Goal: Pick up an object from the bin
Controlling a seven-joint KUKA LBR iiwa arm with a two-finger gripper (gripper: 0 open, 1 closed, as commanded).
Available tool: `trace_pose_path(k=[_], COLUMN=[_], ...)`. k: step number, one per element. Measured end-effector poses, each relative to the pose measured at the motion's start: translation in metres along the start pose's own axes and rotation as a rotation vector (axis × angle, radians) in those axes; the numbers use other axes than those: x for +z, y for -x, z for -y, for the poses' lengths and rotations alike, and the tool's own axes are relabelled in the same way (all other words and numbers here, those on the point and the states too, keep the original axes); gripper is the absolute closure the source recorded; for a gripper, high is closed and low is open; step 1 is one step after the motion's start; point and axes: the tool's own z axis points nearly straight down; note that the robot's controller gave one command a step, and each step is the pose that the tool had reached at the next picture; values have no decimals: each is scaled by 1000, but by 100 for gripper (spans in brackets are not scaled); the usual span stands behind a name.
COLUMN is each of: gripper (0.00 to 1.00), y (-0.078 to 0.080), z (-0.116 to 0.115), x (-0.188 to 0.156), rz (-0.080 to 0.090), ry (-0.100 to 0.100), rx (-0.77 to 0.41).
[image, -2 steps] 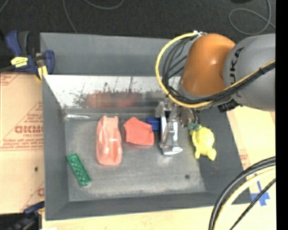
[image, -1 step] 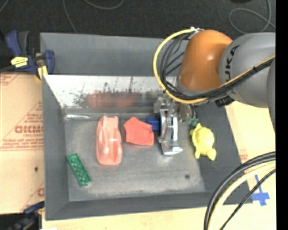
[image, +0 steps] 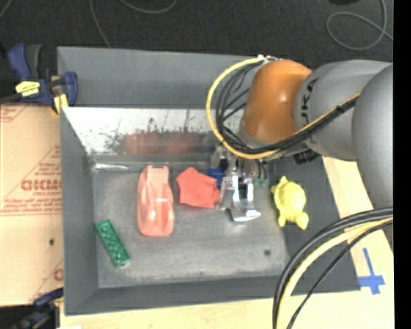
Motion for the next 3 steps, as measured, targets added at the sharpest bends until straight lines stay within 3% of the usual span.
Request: trace_pose_path(k=[1,2,3], gripper=[0,0,100], y=[-9,-4,-15], z=[-15,-27,-38], x=[-1,-32,52], rz=[-23,7,-17], ry=[-3,-1,-3], rx=[7,-56,-171])
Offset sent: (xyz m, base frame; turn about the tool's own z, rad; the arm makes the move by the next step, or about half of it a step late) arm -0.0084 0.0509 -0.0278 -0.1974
